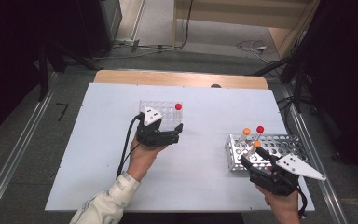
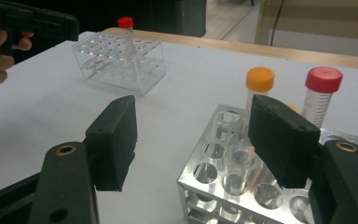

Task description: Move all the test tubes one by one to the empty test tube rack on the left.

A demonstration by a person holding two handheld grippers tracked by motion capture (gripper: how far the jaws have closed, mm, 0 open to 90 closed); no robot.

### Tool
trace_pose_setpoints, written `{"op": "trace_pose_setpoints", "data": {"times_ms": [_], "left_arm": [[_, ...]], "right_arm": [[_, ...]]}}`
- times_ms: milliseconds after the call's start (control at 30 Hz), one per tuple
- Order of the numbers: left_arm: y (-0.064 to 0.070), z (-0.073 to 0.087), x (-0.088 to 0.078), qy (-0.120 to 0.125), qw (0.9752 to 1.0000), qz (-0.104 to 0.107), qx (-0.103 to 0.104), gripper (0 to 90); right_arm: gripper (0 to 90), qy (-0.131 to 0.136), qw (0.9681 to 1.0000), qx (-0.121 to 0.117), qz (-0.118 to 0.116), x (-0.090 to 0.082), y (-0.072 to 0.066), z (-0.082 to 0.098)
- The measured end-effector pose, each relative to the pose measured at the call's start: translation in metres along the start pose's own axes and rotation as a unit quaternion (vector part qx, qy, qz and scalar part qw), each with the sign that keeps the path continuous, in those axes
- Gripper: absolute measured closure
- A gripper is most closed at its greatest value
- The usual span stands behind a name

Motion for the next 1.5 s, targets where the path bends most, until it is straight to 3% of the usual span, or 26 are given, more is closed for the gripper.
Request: {"op": "trace_pose_setpoints", "data": {"times_ms": [633,933,1233,1500], "left_arm": [[-0.005,0.002,-0.001,-0.001,1.0000,-0.005,-0.005,16.8],[-0.005,0.001,-0.001,0.000,1.0000,-0.005,-0.007,16.8],[-0.005,0.002,-0.001,-0.001,1.0000,-0.006,-0.007,16.8],[-0.005,0.003,0.000,-0.003,1.0000,-0.005,-0.008,16.8]], "right_arm": [[33.3,0.013,0.9966,0.024,0.078,0.000,0.059,-0.009],[36.3,-0.005,0.9936,0.024,0.110,0.014,0.082,0.000],[42.9,-0.035,0.9930,0.001,0.113,0.037,0.086,0.011],[53.8,-0.043,0.9924,-0.009,0.115,0.048,0.086,0.015]]}}
Point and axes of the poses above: each handheld gripper's, and its own axes: x roughly forward along the jaws, z roughly out of its underside, y roughly to its right, the point moved 6 cm from there along x, roughly forward along the jaws, and after that the axes turned 6 degrees about y, right-handed, at the moved point
